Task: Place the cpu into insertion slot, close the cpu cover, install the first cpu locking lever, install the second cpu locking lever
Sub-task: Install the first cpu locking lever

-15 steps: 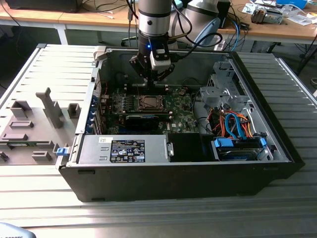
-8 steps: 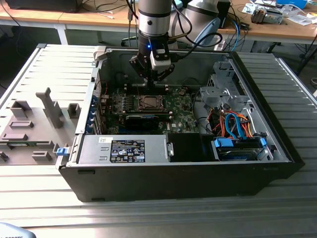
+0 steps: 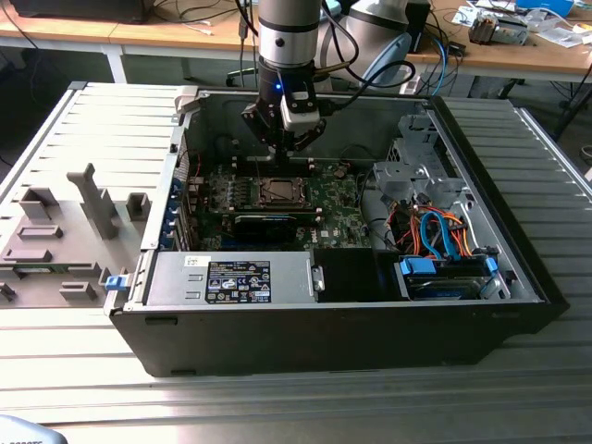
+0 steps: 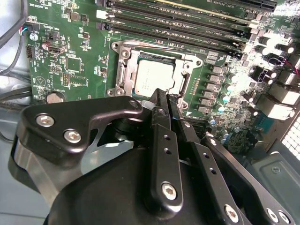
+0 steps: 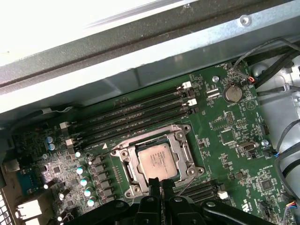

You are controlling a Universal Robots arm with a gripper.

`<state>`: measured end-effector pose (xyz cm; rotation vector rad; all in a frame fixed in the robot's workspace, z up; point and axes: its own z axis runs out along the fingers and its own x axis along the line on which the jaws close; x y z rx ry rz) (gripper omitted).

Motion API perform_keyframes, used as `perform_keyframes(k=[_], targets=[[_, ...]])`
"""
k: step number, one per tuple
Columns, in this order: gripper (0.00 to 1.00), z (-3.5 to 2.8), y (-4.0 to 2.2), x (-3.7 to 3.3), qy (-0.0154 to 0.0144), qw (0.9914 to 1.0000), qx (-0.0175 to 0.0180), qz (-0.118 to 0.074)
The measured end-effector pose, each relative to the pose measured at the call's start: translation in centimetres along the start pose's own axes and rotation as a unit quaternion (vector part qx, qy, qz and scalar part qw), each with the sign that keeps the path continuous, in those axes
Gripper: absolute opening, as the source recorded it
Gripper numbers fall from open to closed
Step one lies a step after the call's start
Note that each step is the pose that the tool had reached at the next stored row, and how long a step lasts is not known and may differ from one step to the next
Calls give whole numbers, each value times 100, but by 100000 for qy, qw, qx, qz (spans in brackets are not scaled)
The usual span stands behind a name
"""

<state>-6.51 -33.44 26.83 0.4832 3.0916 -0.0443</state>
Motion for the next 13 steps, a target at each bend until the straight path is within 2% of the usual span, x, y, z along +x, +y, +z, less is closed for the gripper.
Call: perform_keyframes(k=[13], targets=[[16, 0, 0, 0, -11, 99999, 6, -362]])
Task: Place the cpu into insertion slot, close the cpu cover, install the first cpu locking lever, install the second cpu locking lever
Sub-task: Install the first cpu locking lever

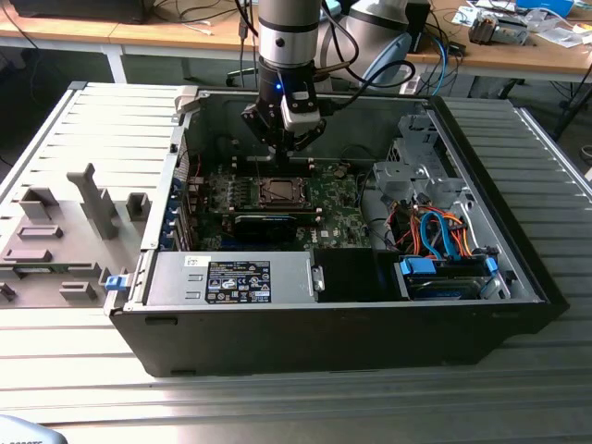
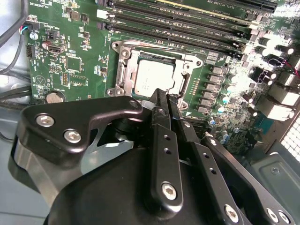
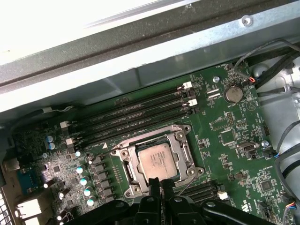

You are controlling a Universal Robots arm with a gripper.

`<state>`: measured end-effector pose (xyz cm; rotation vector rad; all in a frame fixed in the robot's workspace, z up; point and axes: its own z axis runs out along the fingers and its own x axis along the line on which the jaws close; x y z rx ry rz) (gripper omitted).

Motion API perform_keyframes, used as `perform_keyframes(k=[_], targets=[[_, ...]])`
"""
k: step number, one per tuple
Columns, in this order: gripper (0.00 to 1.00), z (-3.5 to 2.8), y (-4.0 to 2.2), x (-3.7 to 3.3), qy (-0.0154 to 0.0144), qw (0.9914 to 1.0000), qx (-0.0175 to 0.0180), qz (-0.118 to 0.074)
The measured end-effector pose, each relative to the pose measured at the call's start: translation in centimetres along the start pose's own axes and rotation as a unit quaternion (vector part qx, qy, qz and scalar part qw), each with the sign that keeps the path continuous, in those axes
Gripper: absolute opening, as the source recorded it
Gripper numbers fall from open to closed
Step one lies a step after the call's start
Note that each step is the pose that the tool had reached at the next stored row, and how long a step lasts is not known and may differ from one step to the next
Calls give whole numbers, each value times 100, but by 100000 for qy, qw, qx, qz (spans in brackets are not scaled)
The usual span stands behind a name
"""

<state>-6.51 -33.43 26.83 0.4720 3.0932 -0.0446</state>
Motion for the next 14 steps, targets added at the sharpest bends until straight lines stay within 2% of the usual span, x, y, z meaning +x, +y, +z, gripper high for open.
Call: perform_keyframes(k=[14], targets=[[16, 2, 0, 0, -14, 99999, -7, -521]])
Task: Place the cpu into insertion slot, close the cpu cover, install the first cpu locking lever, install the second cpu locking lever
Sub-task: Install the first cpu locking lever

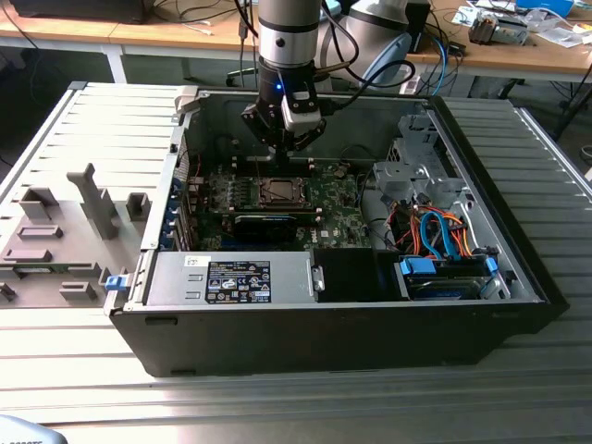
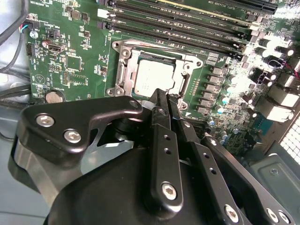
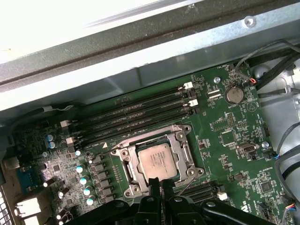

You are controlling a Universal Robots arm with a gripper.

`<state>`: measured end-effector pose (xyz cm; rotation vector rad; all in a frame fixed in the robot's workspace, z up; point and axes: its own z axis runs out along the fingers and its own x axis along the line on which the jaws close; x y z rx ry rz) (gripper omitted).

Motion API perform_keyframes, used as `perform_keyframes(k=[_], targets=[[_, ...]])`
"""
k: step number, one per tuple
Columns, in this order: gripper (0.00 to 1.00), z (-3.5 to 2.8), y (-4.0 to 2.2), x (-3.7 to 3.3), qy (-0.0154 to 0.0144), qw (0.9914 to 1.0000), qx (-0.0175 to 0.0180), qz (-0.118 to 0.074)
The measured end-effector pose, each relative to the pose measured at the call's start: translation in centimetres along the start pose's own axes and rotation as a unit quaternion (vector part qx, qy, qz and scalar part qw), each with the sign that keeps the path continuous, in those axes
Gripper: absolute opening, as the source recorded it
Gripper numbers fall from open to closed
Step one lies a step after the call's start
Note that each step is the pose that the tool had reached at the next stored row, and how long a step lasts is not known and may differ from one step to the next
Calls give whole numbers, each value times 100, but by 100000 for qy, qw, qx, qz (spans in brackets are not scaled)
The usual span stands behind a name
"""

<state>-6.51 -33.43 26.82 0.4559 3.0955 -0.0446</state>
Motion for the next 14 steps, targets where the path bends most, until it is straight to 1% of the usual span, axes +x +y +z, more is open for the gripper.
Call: perform_keyframes(k=[14], targets=[[16, 1, 0, 0, -16, 99999, 3, -458]])
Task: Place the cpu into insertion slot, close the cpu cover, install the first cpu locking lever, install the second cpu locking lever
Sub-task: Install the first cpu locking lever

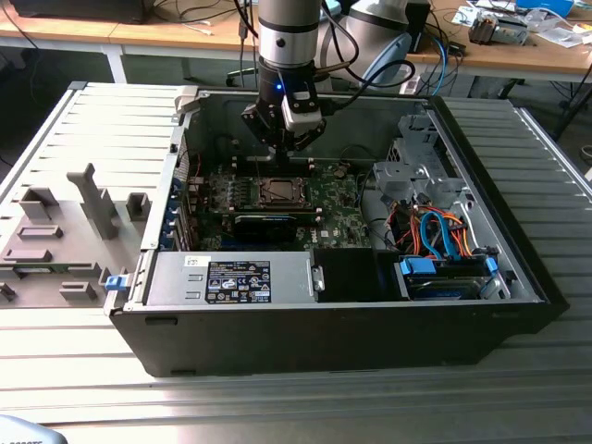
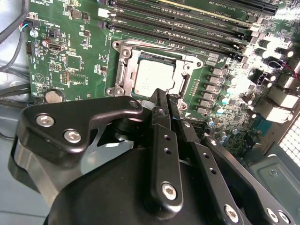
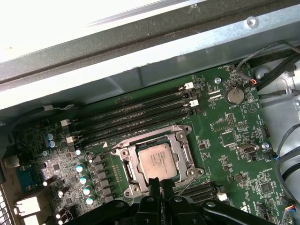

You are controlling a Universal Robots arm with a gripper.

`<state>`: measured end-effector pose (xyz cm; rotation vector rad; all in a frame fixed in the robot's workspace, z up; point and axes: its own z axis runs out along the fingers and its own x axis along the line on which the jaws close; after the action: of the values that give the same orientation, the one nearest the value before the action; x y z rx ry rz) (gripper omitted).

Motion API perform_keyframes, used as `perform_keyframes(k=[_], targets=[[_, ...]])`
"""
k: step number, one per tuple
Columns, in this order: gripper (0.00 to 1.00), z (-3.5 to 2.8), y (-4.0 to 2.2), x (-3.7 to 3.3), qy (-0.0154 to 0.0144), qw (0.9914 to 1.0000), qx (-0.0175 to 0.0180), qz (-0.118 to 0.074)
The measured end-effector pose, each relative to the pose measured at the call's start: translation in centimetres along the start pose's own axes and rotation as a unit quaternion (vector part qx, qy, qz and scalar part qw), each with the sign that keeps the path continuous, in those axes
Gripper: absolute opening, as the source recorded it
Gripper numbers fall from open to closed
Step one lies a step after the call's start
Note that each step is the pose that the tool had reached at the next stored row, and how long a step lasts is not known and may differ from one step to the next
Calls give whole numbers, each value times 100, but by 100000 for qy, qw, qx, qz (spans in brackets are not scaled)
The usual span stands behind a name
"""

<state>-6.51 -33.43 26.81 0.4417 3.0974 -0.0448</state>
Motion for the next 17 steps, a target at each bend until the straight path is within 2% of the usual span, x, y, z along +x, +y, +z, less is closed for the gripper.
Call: perform_keyframes(k=[17], targets=[[16, 0, 0, 0, -15, 99999, 13, -448]])
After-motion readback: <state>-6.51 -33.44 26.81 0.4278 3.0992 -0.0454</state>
